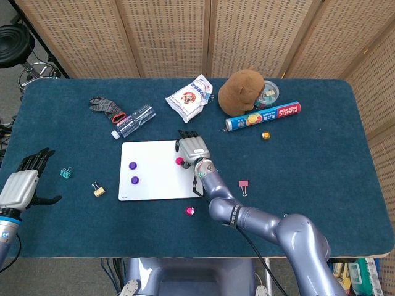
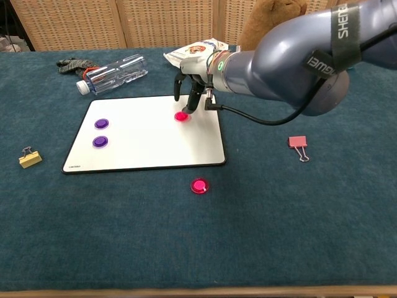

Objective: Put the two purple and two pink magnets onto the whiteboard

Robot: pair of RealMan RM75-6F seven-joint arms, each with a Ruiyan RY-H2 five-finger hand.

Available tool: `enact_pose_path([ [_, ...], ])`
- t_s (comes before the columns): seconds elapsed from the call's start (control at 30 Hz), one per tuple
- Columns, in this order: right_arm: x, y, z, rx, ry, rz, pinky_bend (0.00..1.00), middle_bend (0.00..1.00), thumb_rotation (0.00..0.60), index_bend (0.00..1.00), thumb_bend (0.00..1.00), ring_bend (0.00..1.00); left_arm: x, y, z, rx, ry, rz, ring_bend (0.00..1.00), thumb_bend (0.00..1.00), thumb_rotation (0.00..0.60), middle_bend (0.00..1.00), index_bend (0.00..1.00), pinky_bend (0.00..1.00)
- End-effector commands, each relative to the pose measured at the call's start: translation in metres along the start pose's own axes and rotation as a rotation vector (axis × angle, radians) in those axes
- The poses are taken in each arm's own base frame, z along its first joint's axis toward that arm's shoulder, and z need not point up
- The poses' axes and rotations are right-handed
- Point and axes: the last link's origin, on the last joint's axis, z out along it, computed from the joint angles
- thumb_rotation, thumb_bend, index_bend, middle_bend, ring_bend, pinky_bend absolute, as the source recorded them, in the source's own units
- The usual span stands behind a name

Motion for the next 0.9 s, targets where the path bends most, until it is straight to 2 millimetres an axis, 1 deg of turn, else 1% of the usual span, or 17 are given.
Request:
enact_pose_path([
  [0.03, 0.005, 0.001, -0.003, 0.008, 0.016, -0.005, 0.0, 0.0, 0.6, 0.31, 0.37, 0.0, 0.0, 0.0, 0.0, 0.001, 0.0, -0.001, 0.0, 0.09, 0.6, 0.0, 0.0, 0.0],
  [0.17, 0.011, 0.002, -0.007, 0.021, 0.034, 0.01, 0.0, 0.0, 0.6, 0.34, 0.37, 0.0, 0.0, 0.0, 0.001, 0.0, -0.001, 0.0, 0.0, 0.09, 0.6, 0.0, 0.0, 0.0],
  [0.2, 0.017, 0.003, -0.012, 0.03, 0.049, 0.027, 0.0, 0.0, 0.6, 0.35, 0.37, 0.0, -0.001, 0.0, 0.001, -0.001, -0.003, 0.0, 0.0, 0.09, 0.6, 0.0, 0.0, 0.0],
  [0.23, 0.028, 0.008, -0.019, 0.038, 0.088, 0.027, 0.0, 0.0, 0.6, 0.35, 0.37, 0.0, -0.002, 0.0, 0.001, -0.004, -0.008, 0.003, 0.0, 0.09, 0.6, 0.0, 0.0, 0.0],
  [0.33, 0.043, 0.023, -0.039, 0.062, 0.131, 0.034, 0.0, 0.0, 0.6, 0.36, 0.37, 0.0, -0.003, 0.002, 0.001, -0.009, -0.015, 0.005, 0.0, 0.09, 0.6, 0.0, 0.0, 0.0],
  [0.37, 0.05, 0.032, -0.047, 0.061, 0.155, 0.033, 0.0, 0.0, 0.6, 0.36, 0.37, 0.0, -0.004, 0.002, 0.001, -0.011, -0.017, 0.008, 0.0, 0.09, 0.6, 0.0, 0.0, 0.0],
  [0.43, 0.059, 0.046, -0.06, 0.061, 0.19, 0.024, 0.0, 0.0, 0.6, 0.4, 0.37, 0.0, -0.005, 0.003, 0.001, -0.013, -0.019, 0.011, 0.0, 0.09, 0.6, 0.0, 0.0, 0.0],
  [0.47, 0.065, 0.057, -0.069, 0.058, 0.212, 0.023, 0.0, 0.01, 0.6, 0.43, 0.37, 0.0, -0.006, 0.004, 0.0, -0.016, -0.021, 0.013, 0.0, 0.09, 0.6, 0.0, 0.0, 0.0],
  [0.5, 0.069, 0.065, -0.076, 0.055, 0.23, 0.026, 0.0, 0.05, 0.6, 0.47, 0.39, 0.0, -0.007, 0.005, 0.0, -0.018, -0.022, 0.014, 0.0, 0.09, 0.6, 0.0, 0.0, 0.0],
  [0.57, 0.076, 0.079, -0.087, 0.047, 0.258, 0.029, 0.0, 0.19, 0.6, 0.54, 0.49, 0.03, -0.008, 0.006, 0.0, -0.022, -0.024, 0.019, 0.0, 0.09, 0.6, 0.0, 0.0, 0.0],
  [0.6, 0.079, 0.088, -0.094, 0.042, 0.271, 0.03, 0.0, 0.3, 0.6, 0.58, 0.59, 0.08, -0.009, 0.007, -0.001, -0.025, -0.026, 0.023, 0.0, 0.09, 0.6, 0.0, 0.0, 0.0],
  [0.63, 0.081, 0.097, -0.101, 0.035, 0.282, 0.032, 0.0, 0.37, 0.6, 0.6, 0.64, 0.13, -0.01, 0.008, -0.001, -0.028, -0.028, 0.026, 0.0, 0.09, 0.6, 0.0, 0.0, 0.0],
  [0.7, 0.089, 0.13, -0.126, -0.008, 0.33, 0.031, 0.0, 0.47, 0.6, 0.63, 0.73, 0.21, -0.013, 0.012, -0.001, -0.04, -0.033, 0.041, 0.0, 0.09, 0.6, 0.0, 0.0, 0.0],
  [0.77, 0.091, 0.148, -0.143, -0.023, 0.356, 0.026, 0.0, 0.55, 0.6, 0.66, 0.77, 0.29, -0.014, 0.014, -0.001, -0.044, -0.03, 0.047, 0.0, 0.09, 0.6, 0.0, 0.0, 0.0],
  [0.83, 0.09, 0.163, -0.156, -0.043, 0.371, 0.025, 0.0, 0.63, 0.6, 0.68, 0.8, 0.36, -0.015, 0.016, -0.001, -0.048, -0.028, 0.05, 0.0, 0.09, 0.6, 0.0, 0.0, 0.0],
  [0.9, 0.088, 0.179, -0.171, -0.071, 0.385, 0.024, 0.0, 0.66, 0.6, 0.69, 0.82, 0.39, -0.016, 0.018, -0.001, -0.053, -0.027, 0.052, 0.0, 0.09, 0.6, 0.0, 0.0, 0.0],
])
